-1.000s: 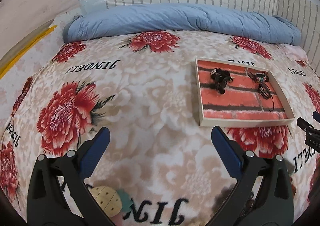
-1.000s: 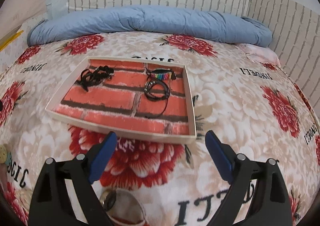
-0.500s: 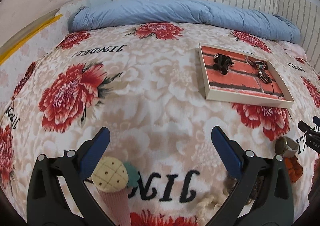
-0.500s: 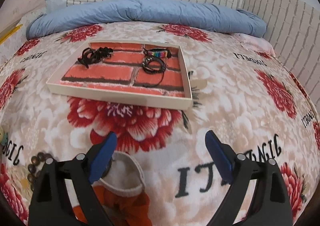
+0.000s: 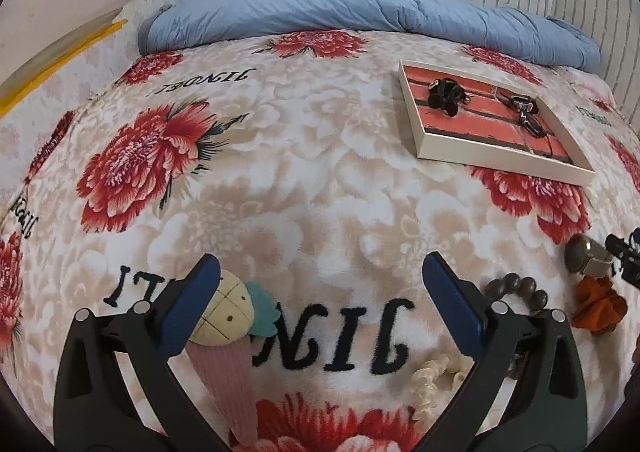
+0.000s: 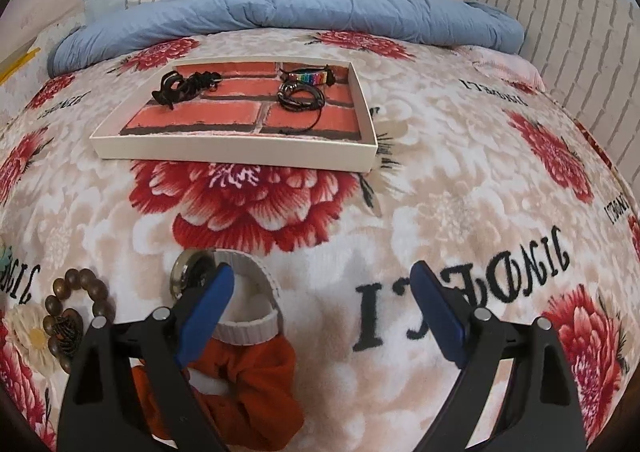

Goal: Organize jewelry
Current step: 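Move the left tool to the plush ice-cream keychain while the right tool reaches the white-strap watch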

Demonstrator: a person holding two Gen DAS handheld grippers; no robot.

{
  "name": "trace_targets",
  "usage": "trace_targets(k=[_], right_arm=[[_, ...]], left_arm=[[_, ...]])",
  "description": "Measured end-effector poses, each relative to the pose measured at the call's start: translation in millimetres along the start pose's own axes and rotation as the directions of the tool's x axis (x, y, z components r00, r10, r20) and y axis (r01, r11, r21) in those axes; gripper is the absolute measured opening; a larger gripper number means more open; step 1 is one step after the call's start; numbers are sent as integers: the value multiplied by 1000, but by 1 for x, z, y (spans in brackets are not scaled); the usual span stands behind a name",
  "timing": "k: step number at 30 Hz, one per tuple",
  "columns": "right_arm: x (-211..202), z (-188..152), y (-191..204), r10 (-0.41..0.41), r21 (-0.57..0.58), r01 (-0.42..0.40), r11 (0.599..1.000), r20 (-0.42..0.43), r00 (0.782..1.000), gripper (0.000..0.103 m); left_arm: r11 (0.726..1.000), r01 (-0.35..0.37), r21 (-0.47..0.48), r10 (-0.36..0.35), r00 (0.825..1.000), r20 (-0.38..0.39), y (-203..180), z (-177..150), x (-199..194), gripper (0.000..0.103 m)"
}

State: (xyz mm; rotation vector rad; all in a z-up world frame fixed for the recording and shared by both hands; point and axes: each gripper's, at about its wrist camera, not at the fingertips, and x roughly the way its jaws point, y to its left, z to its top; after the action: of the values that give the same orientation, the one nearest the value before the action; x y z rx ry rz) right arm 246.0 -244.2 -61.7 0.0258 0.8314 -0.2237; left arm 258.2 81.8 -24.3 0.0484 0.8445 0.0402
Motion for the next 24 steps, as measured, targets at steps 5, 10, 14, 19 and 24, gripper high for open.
trace_targets(k=[5, 10, 14, 19, 24], right_arm=[[2, 1, 0, 13, 22, -13, 1000, -7, 1000, 87], [7, 0, 4, 14, 17, -14, 1000, -15, 1000, 87], [15, -2, 4, 26, 30, -25, 999, -42, 999, 79], [25, -6, 4, 42, 50, -39, 998, -66, 997, 71], [33, -8, 6, 46, 59, -41, 997, -86, 995, 66]], left_arm=[[1000, 10, -20, -11, 1000, -10, 10, -4, 5, 98], [999, 9, -39, -10, 1000, -27, 22, -8, 13, 98], [999, 8, -40, -9, 999, -31, 28, -11, 16, 98], [1000, -2, -29, 1, 1000, -26, 34, -17, 19, 98], [1000, -11, -6, 11, 1000, -21, 36, -21, 22, 98]])
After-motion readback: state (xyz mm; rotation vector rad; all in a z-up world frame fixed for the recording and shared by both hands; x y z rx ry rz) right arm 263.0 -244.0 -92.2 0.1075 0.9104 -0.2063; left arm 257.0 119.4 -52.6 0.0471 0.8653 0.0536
